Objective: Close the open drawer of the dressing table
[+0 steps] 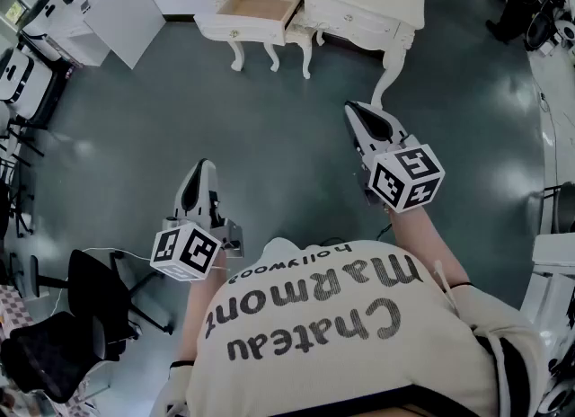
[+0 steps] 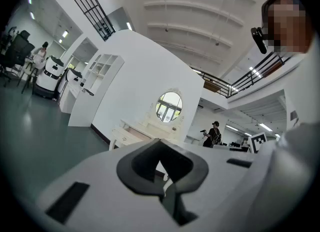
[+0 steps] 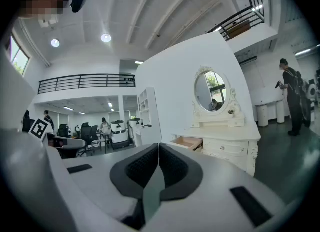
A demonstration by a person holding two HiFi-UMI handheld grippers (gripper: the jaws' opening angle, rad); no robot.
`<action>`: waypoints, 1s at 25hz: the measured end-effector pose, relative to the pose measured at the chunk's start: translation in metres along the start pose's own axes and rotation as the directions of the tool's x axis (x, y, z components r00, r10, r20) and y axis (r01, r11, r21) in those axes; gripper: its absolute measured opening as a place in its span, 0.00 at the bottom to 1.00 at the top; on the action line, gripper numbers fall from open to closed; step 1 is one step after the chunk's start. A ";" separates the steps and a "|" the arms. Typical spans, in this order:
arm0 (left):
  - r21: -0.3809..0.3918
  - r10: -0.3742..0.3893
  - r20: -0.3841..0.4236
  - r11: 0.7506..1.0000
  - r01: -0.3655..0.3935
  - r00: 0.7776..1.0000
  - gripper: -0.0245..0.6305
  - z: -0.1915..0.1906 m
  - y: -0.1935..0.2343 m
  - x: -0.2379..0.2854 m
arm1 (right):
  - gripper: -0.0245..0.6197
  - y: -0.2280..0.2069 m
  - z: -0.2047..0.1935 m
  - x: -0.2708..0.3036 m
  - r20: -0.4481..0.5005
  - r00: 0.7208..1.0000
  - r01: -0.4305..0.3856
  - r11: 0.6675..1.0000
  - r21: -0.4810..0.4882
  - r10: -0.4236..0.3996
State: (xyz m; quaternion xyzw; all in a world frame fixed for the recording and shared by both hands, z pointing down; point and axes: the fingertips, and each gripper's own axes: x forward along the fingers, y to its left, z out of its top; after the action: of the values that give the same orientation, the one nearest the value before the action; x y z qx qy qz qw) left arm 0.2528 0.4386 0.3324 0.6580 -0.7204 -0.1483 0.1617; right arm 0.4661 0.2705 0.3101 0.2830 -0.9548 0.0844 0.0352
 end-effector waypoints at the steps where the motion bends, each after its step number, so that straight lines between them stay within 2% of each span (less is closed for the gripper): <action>1: 0.002 0.003 -0.001 1.000 -0.003 1.000 0.04 -0.001 0.001 -0.001 | 0.09 0.001 -0.002 0.000 -0.006 1.000 -0.003 1.000 -0.001 0.003; 8: -0.018 0.006 -0.009 1.000 -0.006 1.000 0.05 -0.007 0.015 0.002 | 0.09 0.001 -0.018 0.007 -0.046 0.999 0.014 1.000 -0.001 -0.014; 14: -0.042 0.000 -0.038 0.999 -0.002 0.999 0.04 0.001 0.050 0.035 | 0.09 -0.005 -0.020 0.048 -0.071 0.997 0.040 0.999 0.029 -0.038; 21: -0.022 -0.021 -0.050 1.000 0.020 0.999 0.05 0.049 0.110 0.080 | 0.09 0.006 0.002 0.137 -0.004 0.999 0.045 0.990 0.133 -0.045; 25: -0.024 -0.008 -0.029 1.000 0.007 1.000 0.05 0.083 0.156 0.093 | 0.09 0.024 0.013 0.185 0.004 0.998 0.058 0.990 0.131 -0.059</action>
State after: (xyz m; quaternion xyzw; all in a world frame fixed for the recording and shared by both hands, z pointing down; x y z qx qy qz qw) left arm 0.0690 0.3601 0.3273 0.6608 -0.7135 -0.1479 0.1798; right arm 0.2977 0.1885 0.3158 0.3128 -0.9386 0.1446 0.0154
